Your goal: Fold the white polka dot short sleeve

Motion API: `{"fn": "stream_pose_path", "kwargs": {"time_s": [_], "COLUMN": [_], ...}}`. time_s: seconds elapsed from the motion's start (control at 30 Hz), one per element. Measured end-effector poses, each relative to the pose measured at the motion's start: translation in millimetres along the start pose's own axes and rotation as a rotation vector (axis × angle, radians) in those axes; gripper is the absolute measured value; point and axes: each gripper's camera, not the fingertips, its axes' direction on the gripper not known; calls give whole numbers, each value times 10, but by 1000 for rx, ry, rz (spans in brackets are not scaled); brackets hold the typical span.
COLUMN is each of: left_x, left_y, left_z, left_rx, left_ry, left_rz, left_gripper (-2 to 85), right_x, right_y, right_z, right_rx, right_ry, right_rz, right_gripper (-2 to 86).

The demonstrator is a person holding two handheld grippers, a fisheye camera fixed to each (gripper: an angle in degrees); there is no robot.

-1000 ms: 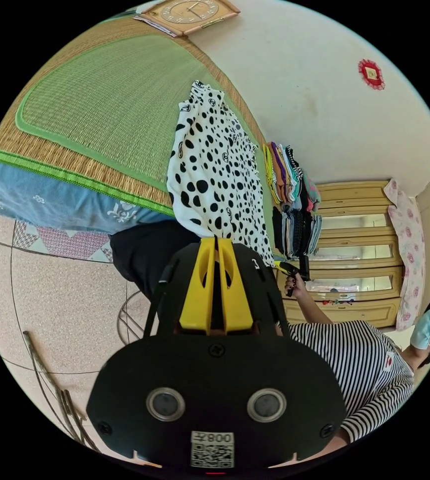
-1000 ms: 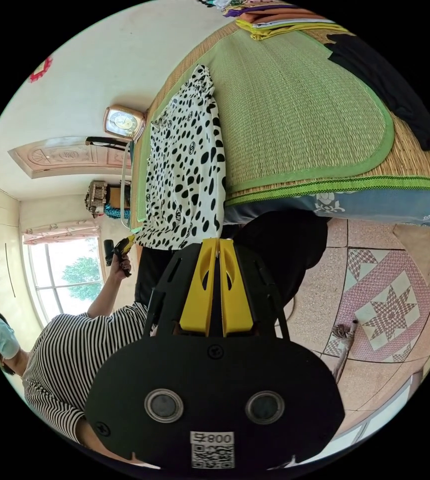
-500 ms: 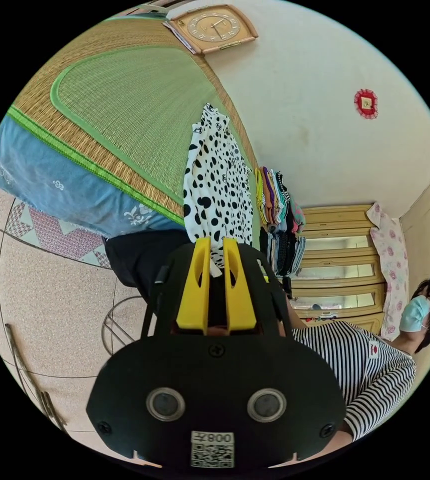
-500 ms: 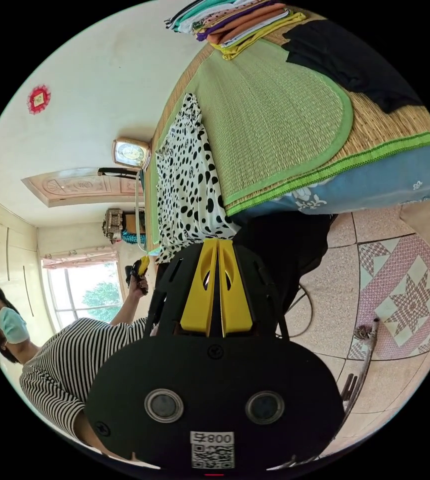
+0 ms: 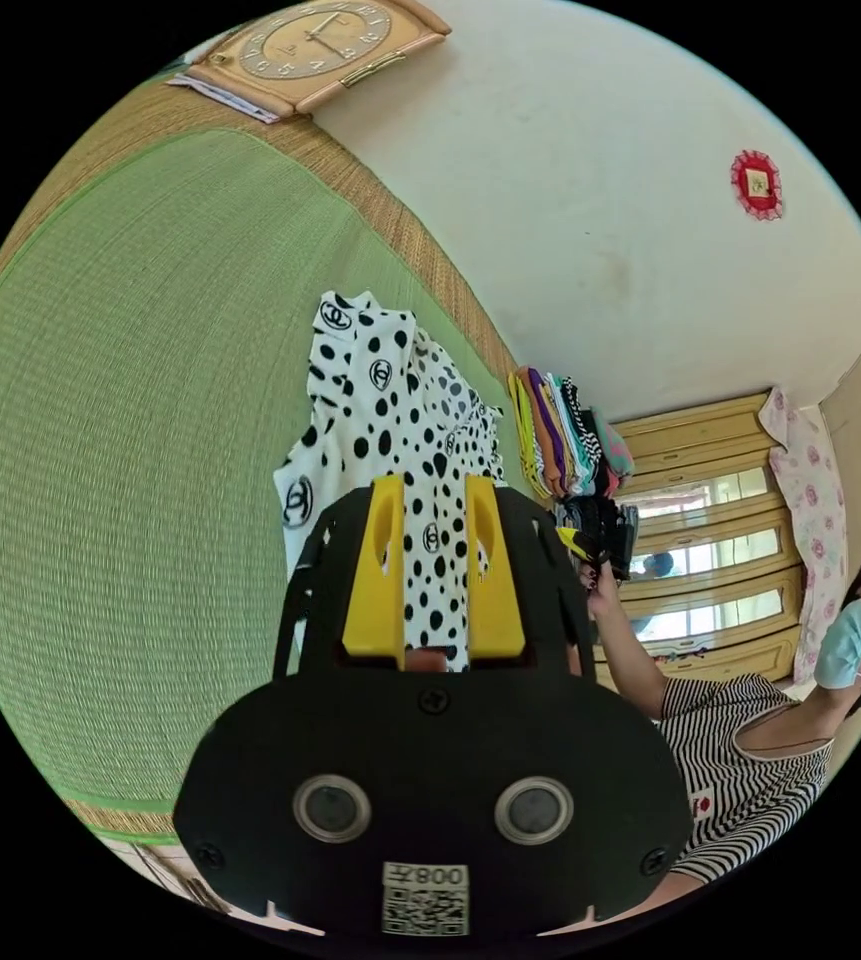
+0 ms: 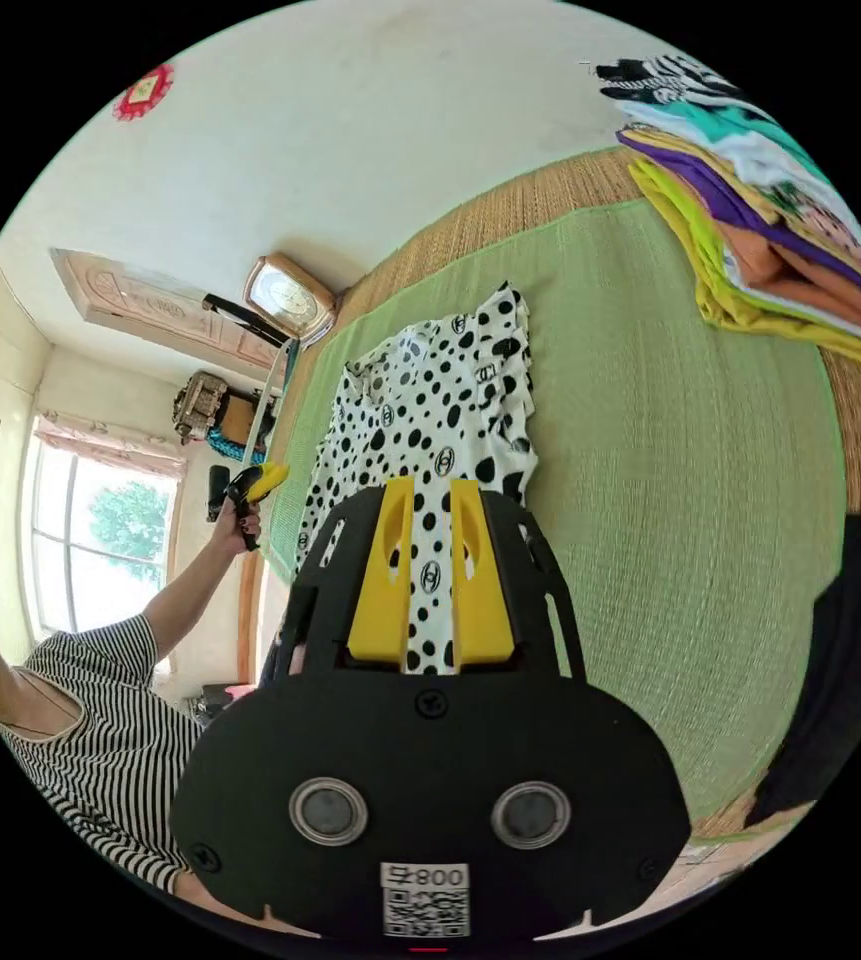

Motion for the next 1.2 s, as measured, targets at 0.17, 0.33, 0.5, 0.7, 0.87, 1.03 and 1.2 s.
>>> {"fn": "stream_pose_path", "kwargs": {"time_s": [0.17,0.33,0.5,0.7,0.87,1.03,1.2], "left_x": [-60,-154,-128,84,455,953,1048], "left_y": [-851,-1489,-1773,-1857,-1695,-1490,-1780], "left_z": [263,482,753,735,353,-145,-52], "left_rx": [22,43,-10,6,121,313,342], "left_ry": [-76,-137,-153,-135,-39,-43,-174], "left_rz": [1,-14,17,67,166,288,305], "left_gripper": [111,112,72,27,18,11,10], "right_x": [-93,-69,100,154,-98,-431,-313], "right_y": [-969,-1651,-1935,-1847,-1451,-1061,-1236], "right_z": [379,728,1036,1046,399,-366,-486], "right_rx": [16,18,10,-17,130,297,350], "right_ry": [109,174,187,121,39,-2,8], "right_rz": [-67,-88,-29,-19,-106,-192,-133], "right_gripper": [80,88,75,14,3,1,2]}}
